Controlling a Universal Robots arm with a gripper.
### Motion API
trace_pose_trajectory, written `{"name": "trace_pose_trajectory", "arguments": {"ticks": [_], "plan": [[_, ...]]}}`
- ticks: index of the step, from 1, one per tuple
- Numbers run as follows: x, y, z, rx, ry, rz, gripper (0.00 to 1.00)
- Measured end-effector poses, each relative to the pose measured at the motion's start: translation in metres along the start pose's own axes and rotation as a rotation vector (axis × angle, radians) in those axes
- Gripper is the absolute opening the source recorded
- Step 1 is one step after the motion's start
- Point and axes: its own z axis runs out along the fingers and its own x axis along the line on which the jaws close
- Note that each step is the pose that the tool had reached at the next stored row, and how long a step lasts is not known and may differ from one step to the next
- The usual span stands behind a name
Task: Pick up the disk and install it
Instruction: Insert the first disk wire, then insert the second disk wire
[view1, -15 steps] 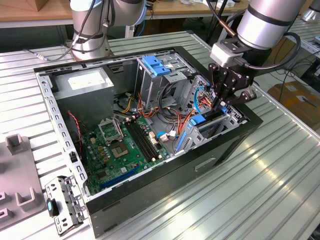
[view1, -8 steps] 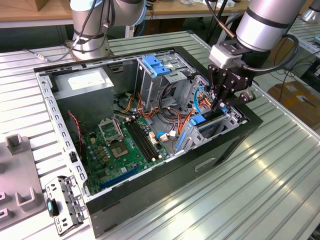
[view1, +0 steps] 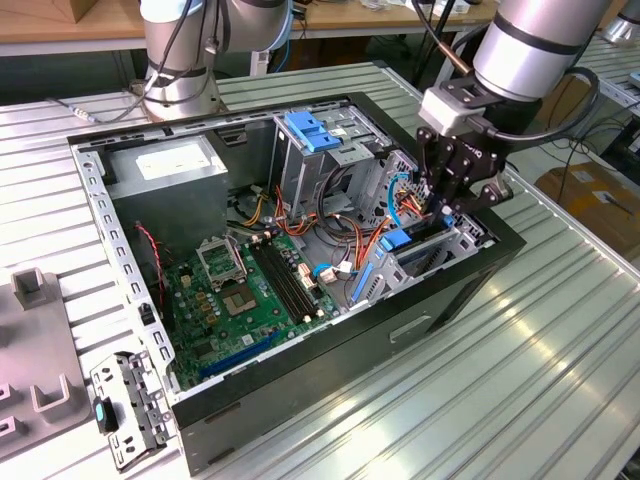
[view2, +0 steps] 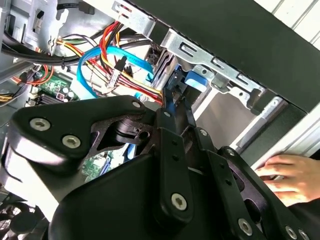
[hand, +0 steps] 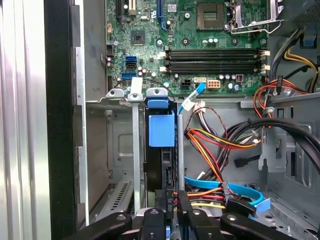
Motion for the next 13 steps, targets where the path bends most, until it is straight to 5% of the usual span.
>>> {"name": "trace_pose_trajectory", "arguments": {"ticks": [3,5,13], "plan": [[0.0000,0.0000,-0.0050,0.0001,0.0032,0.000,0.24],[0.0000,0.0000,-0.0052,0.0001,0.0038,0.000,0.11],[0.0000,-0.0001,-0.0051,0.0002,0.0058,0.000,0.11]]}}
